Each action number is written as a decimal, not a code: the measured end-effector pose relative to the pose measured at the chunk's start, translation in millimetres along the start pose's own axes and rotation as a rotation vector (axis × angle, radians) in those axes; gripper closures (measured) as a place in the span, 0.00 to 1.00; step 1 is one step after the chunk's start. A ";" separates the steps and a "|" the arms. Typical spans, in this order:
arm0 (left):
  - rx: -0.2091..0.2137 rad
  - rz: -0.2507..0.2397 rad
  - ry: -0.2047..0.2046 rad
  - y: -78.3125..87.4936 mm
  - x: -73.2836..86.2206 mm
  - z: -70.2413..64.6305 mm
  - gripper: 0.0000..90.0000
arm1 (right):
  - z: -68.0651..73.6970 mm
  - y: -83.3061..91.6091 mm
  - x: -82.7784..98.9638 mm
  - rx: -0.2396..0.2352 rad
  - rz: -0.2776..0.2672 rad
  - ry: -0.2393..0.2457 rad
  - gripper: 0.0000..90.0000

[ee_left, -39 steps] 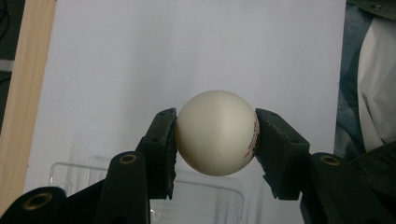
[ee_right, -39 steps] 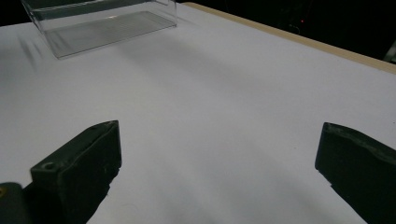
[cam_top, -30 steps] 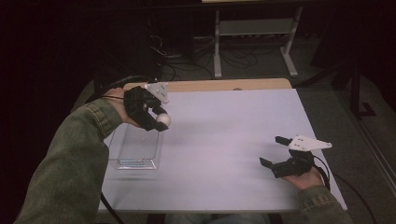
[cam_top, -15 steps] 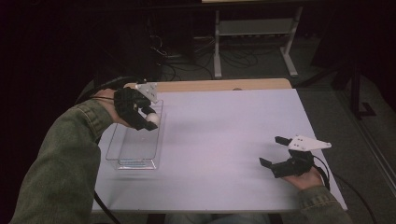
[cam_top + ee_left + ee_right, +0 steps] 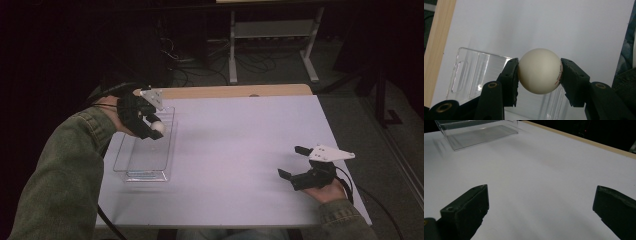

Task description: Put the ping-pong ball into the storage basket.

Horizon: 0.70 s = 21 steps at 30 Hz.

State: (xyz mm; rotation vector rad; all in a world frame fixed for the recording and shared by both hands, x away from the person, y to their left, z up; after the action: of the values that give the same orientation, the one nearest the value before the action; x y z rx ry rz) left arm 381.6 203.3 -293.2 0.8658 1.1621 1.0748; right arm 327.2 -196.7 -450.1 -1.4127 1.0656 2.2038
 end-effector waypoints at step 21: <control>-0.020 0.032 0.026 3.6 35.4 -2.7 0.56 | -0.6 -0.4 0.3 0.004 0.002 0.003 0.00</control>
State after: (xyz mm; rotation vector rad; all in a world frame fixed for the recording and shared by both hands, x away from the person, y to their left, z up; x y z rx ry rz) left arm 380.1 238.2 -300.1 0.8599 1.1610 1.1248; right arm 327.6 -196.9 -450.6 -1.4148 1.0727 2.2007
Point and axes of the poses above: each handheld gripper's, and its own axes: y roughly backward along the jaws, x roughly out of its underside, z roughly to its left, the point moved 7 cm from there along -y, roughly forward along the jaws, and after that the axes turned 13 degrees about -y, right-handed, at the moved point
